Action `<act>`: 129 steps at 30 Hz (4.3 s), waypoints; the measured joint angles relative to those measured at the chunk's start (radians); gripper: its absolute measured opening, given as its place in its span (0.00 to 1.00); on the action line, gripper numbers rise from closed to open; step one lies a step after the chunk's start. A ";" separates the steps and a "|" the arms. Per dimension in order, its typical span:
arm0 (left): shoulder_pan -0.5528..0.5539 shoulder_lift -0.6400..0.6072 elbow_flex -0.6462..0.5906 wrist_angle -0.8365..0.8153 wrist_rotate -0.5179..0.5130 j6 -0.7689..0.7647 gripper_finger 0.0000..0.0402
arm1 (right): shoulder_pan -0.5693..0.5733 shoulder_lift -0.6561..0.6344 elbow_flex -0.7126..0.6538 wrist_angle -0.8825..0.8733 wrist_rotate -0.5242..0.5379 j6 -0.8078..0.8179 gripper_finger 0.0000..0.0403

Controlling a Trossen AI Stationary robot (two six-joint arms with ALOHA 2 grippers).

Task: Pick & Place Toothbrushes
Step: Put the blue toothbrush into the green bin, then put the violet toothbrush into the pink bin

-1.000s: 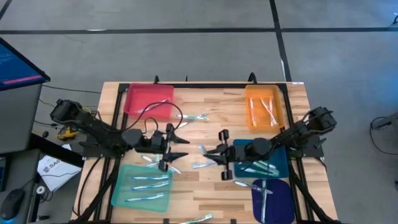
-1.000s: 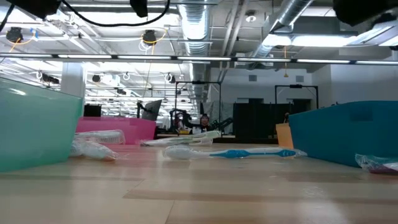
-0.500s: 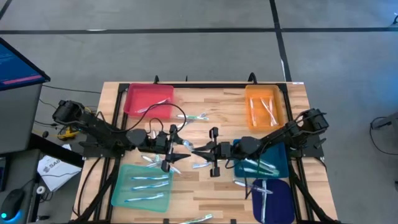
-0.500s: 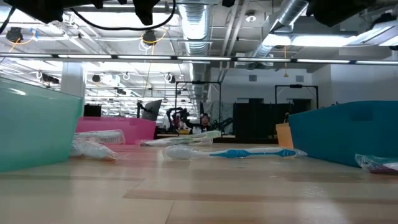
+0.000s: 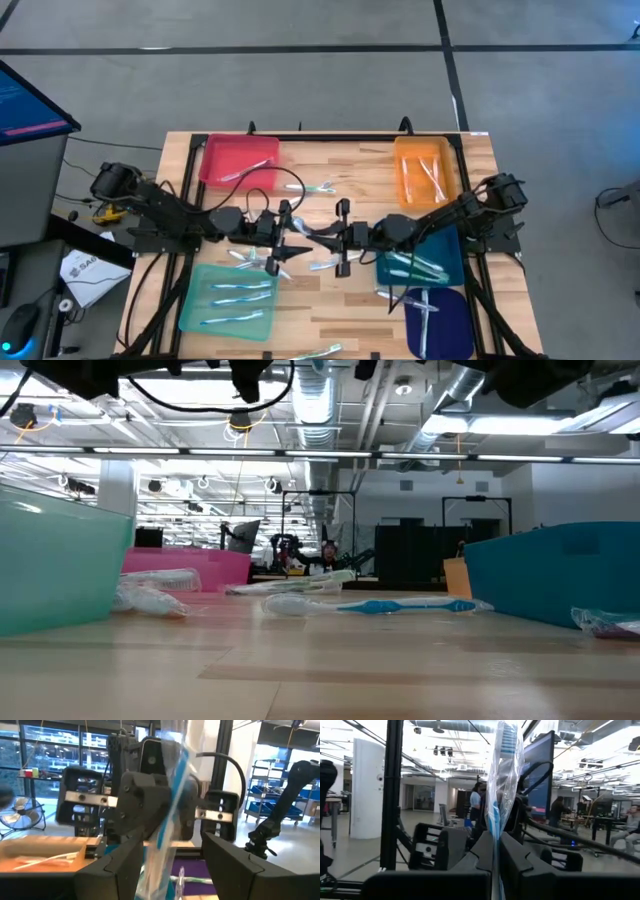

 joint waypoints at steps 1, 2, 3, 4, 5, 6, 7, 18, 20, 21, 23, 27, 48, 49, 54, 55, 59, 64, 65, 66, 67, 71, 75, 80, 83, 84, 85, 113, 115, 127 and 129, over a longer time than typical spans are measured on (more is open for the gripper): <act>0.001 0.008 0.005 0.000 0.006 0.000 0.50 | -0.003 0.000 0.000 -0.002 -0.009 0.000 0.01; 0.001 0.015 0.010 -0.003 0.009 0.000 0.50 | -0.003 0.000 0.000 -0.004 -0.015 0.000 0.01; 0.001 0.026 0.019 -0.003 0.013 -0.001 0.50 | -0.003 0.000 0.000 -0.004 -0.019 0.000 0.01; 0.001 0.036 0.028 -0.003 0.014 -0.001 0.50 | -0.003 0.000 0.000 -0.005 -0.020 0.000 0.01; 0.001 0.040 0.031 -0.004 0.014 -0.001 0.50 | -0.003 0.000 0.000 -0.005 -0.020 0.000 0.01; 0.001 0.047 0.036 -0.003 0.014 -0.001 0.50 | -0.003 0.000 0.000 -0.007 -0.022 0.000 0.01; 0.001 0.053 0.042 -0.003 0.014 -0.001 0.50 | -0.003 0.000 0.000 -0.009 -0.022 0.000 0.01; 0.008 0.053 0.042 -0.010 0.014 -0.012 0.36 | 0.001 0.000 0.000 -0.004 -0.023 -0.001 0.01; 0.021 0.053 0.042 -0.013 0.015 -0.045 0.29 | 0.001 0.000 0.000 -0.004 -0.023 -0.001 0.01; 0.028 0.053 0.042 -0.017 0.020 -0.055 0.25 | 0.001 0.000 0.000 -0.004 -0.023 -0.001 0.01; 0.044 0.053 0.041 -0.027 0.052 -0.076 0.15 | 0.000 0.000 0.000 -0.007 -0.021 -0.003 0.01; 0.056 0.052 0.041 -0.041 0.090 -0.086 0.05 | 0.000 0.000 0.000 -0.012 -0.011 0.004 0.07; -0.103 -0.356 0.114 -0.975 -0.116 -0.209 0.05 | 0.104 -0.187 0.000 -0.246 -0.014 0.068 0.71; -0.124 -0.364 0.139 -1.068 -0.131 -0.235 0.05 | 0.109 -0.206 0.000 -0.278 -0.014 0.068 0.71; -0.245 -0.333 0.258 -1.518 -0.134 -0.433 0.05 | 0.125 -0.299 0.000 -0.455 -0.014 0.068 0.71; -0.268 -0.315 0.279 -1.604 -0.123 -0.480 0.05 | 0.127 -0.316 0.000 -0.489 -0.014 0.069 0.71; -0.363 -0.240 0.324 -1.831 -0.006 -0.645 0.05 | 0.129 -0.368 0.000 -0.589 -0.011 0.097 0.71; -0.439 -0.120 0.325 -1.862 0.179 -0.774 0.05 | 0.126 -0.393 0.000 -0.641 -0.010 0.127 0.71; -0.449 -0.093 0.325 -1.862 0.211 -0.785 0.05 | 0.126 -0.392 0.000 -0.647 -0.010 0.130 0.71; -0.458 -0.065 0.325 -1.862 0.240 -0.797 0.05 | 0.126 -0.391 0.000 -0.649 -0.010 0.131 0.71; -0.466 -0.036 0.325 -1.862 0.268 -0.808 0.05 | 0.126 -0.389 0.000 -0.647 -0.010 0.132 0.71; -0.508 0.053 0.325 -1.835 0.339 -0.836 0.05 | 0.125 -0.376 -0.001 -0.651 -0.010 0.139 0.71; -0.533 0.100 0.325 -1.818 0.357 -0.847 0.05 | 0.125 -0.379 0.000 -0.646 -0.010 0.139 0.71; -0.534 0.139 0.318 -1.769 0.391 -0.829 0.05 | 0.126 -0.378 0.000 -0.646 -0.010 0.140 0.71; -0.526 0.164 0.318 -1.746 0.423 -0.804 0.05 | 0.126 -0.378 0.000 -0.646 -0.010 0.140 0.71; -0.522 0.173 0.318 -1.746 0.440 -0.800 0.05 | 0.126 -0.378 0.000 -0.646 -0.010 0.140 0.71; -0.520 0.182 0.318 -1.745 0.456 -0.795 0.05 | 0.126 -0.378 0.000 -0.646 -0.010 0.140 0.71; -0.503 -0.009 0.317 -1.818 0.258 -0.943 0.48 | 0.126 -0.378 0.000 -0.674 -0.010 0.166 0.71; -0.503 -0.041 0.316 -1.837 0.216 -0.945 0.53 | 0.126 -0.378 0.000 -0.676 -0.011 0.166 0.71; -0.532 -0.303 0.317 -1.789 -0.587 -0.805 0.58 | 0.122 -0.378 0.000 -0.707 -0.010 0.166 0.71; -0.543 -0.323 0.317 -1.767 -0.746 -0.781 0.56 | 0.118 -0.378 0.000 -0.706 -0.011 0.166 0.71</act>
